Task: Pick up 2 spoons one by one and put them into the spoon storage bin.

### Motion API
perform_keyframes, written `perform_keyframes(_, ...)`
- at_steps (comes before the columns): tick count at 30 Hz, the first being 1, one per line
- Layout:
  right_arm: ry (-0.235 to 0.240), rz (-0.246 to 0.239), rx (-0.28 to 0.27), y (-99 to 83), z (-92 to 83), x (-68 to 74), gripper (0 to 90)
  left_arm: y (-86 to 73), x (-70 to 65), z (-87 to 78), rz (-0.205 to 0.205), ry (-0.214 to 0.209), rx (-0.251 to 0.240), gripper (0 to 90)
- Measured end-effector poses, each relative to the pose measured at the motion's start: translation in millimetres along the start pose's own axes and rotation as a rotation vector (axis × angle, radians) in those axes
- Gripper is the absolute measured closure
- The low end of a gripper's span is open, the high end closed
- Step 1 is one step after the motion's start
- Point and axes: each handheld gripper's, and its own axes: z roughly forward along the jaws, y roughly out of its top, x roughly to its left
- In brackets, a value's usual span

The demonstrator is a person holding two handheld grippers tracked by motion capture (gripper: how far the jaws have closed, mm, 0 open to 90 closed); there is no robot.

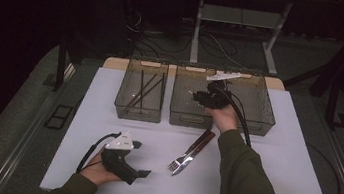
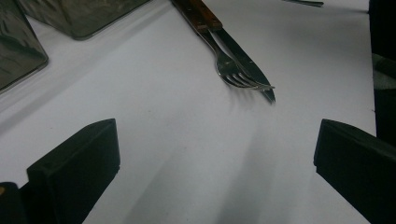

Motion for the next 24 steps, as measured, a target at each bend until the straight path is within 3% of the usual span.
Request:
perform_keyframes(10,-0.006,0.004,0.109,-6.4,19.9,-0.1,74.9,0.3,-0.3,0.0,0.002,-0.003,-0.006,0.0)
perform_keyframes(15,-0.021,-0.005,0.131,-8.5,24.4,0.2,73.9,0.4,-0.2,0.1,0.002,-0.004,-0.005,0.0)
perform_keyframes(20,-0.013,0.020,0.120,-8.2,23.4,-0.5,57.0,0.4,-0.2,0.0,0.001,-0.004,-0.007,0.0)
perform_keyframes(24,-0.017,0.027,0.123,-8.3,20.4,-0.3,49.3,0.4,-0.2,-0.1,0.000,-0.002,-0.007,0.0)
